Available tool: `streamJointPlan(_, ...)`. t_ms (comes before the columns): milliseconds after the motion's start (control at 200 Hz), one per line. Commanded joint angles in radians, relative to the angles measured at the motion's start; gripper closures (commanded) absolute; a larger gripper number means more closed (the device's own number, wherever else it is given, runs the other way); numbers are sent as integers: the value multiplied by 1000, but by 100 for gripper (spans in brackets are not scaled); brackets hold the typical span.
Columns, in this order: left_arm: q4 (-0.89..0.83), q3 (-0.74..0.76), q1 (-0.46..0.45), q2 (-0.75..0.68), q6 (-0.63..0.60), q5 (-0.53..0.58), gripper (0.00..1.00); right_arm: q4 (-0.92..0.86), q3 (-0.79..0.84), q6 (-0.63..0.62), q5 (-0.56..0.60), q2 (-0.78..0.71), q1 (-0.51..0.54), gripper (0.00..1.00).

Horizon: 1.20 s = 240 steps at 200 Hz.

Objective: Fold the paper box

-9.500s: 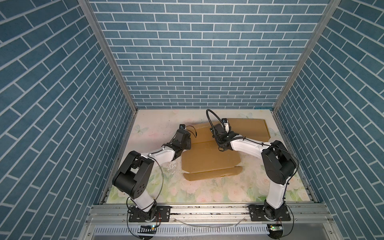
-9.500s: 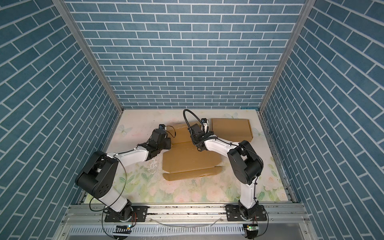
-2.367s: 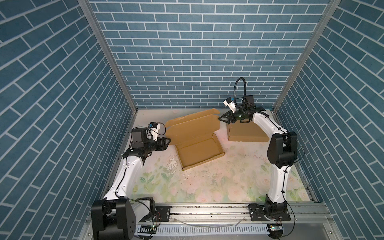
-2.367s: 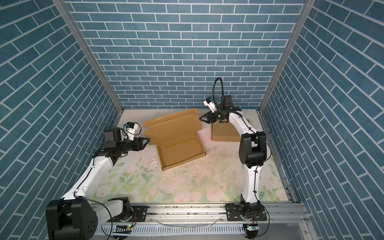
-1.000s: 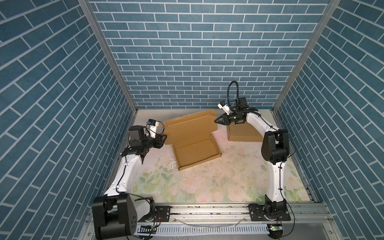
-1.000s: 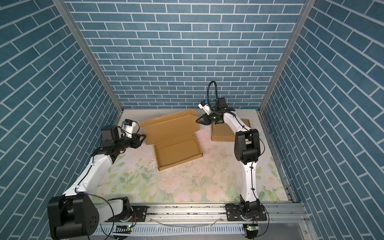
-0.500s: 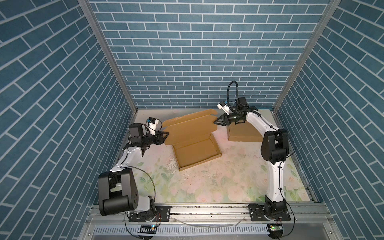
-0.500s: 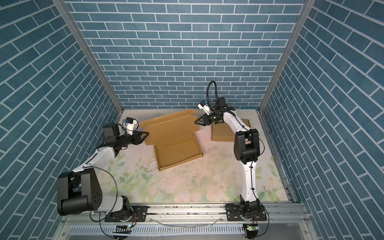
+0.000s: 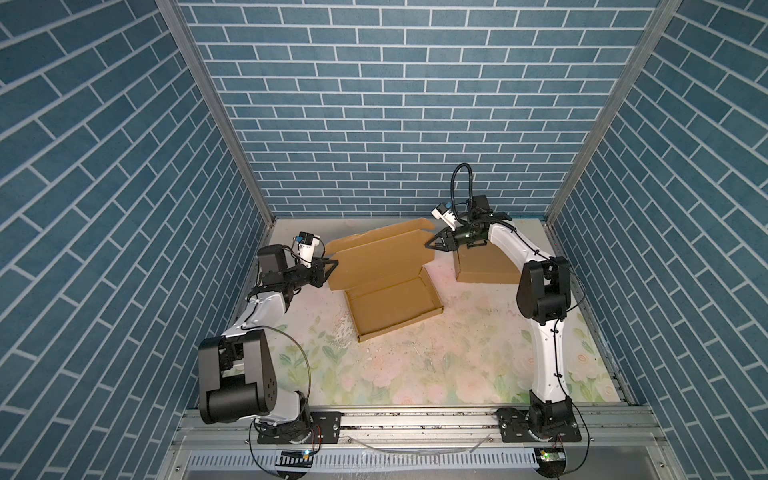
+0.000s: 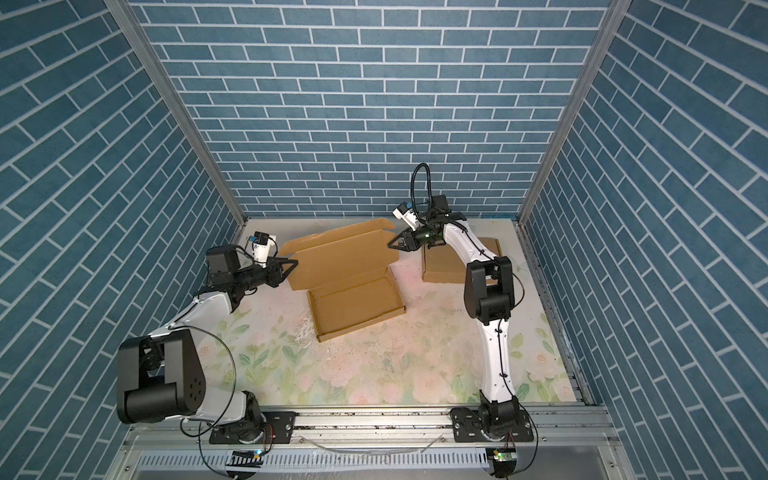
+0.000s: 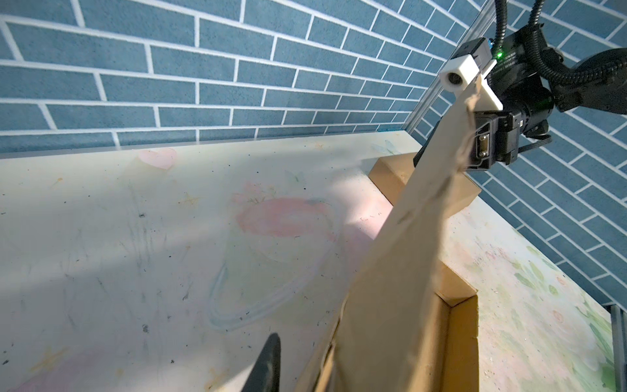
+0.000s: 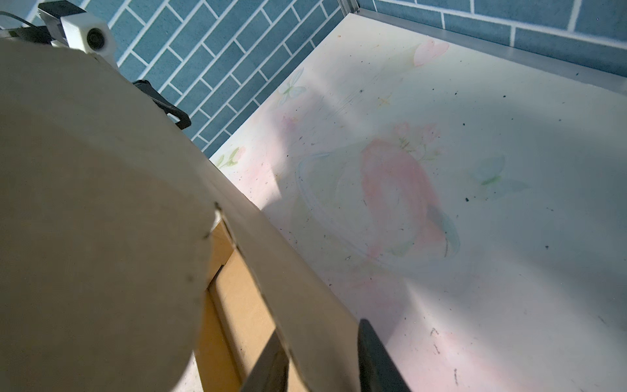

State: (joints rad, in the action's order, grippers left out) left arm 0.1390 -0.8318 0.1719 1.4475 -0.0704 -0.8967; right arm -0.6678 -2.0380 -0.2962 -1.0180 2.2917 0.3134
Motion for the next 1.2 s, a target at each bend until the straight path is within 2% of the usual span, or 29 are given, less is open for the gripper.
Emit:
streamJointPlan(0, -52, -11, 5, -27, -44, 6, 71, -12, -54, -70, -32, 21, 9, 64)
streamJointPlan(130, -84, -7, 6, -41, -59, 22, 70, -7, -66, -67, -22, 25, 15, 62)
streamJointPlan(250, -91, 6, 6, -44, -71, 31, 72, -2, -76, -60, -19, 27, 21, 65)
streamJointPlan(505, 6, 38, 6, -43, -8, 49, 90, 26, -83, -8, 27, 34, 35, 86)
streamJointPlan(625, 50, 46, 5, -51, 31, 71, 99, 94, -20, 40, 92, -7, 39, 96)
streamJointPlan(680, 76, 55, 0, -60, 58, 84, 100, 162, 41, 74, 130, -44, 41, 100)
streamJointPlan(875, 172, 79, -103, -104, 76, 253, 100, 527, 324, 274, 304, -221, 41, 100)
streamJointPlan(1065, 327, 49, -214, -61, 127, 441, 100, 1003, 643, 489, 602, -373, 47, 100)
streamJointPlan(1195, 440, 2, -295, 22, 169, 506, 100, 1210, 758, 587, 772, -404, 60, 100)
